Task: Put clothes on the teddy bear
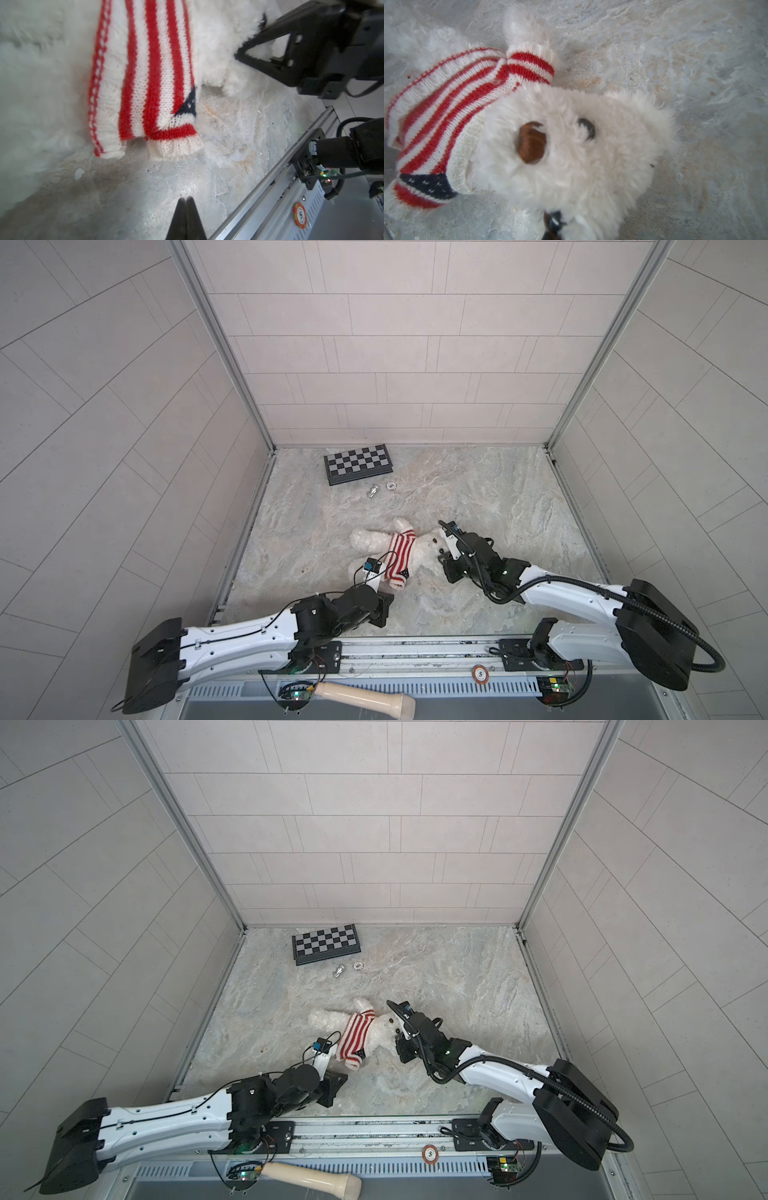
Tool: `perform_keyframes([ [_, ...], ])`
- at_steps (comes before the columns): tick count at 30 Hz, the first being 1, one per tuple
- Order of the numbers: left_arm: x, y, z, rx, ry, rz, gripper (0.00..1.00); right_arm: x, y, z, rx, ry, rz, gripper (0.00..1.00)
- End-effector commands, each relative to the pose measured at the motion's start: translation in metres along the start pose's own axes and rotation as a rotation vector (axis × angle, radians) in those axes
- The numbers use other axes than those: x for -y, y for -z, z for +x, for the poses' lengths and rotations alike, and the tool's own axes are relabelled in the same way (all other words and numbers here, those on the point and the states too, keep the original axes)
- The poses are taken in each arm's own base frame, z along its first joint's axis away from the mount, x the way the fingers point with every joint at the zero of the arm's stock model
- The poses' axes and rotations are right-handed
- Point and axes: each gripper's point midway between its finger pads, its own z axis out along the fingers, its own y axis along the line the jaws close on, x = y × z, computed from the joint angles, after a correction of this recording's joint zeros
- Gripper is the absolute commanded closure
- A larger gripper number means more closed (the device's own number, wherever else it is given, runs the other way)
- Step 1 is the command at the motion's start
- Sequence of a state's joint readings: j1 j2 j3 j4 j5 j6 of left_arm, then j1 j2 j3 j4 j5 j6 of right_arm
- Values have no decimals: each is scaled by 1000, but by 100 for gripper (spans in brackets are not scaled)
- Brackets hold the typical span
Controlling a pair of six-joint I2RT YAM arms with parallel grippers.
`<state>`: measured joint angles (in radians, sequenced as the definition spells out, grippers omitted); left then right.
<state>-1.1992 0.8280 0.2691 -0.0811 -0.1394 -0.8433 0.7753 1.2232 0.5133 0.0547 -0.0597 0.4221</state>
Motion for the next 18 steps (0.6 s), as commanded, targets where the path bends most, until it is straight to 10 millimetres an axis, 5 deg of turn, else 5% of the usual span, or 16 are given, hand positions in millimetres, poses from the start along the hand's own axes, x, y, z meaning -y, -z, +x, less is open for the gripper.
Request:
perform_keyframes([
  [1,4,-6,-19,81,59,-24,100,-5,3,-15,35,-11,-3,100],
  [9,4,-5,-34,128,47,-57,100,-4,4,-11,39,11,-3,100],
  [14,4,18,-37,116,-13,-29,75,-19,10,-21,62,112,-76,100],
  [18,-13,43,-37,143,7,-41,62,-45,20,-27,85,404,-200,100],
])
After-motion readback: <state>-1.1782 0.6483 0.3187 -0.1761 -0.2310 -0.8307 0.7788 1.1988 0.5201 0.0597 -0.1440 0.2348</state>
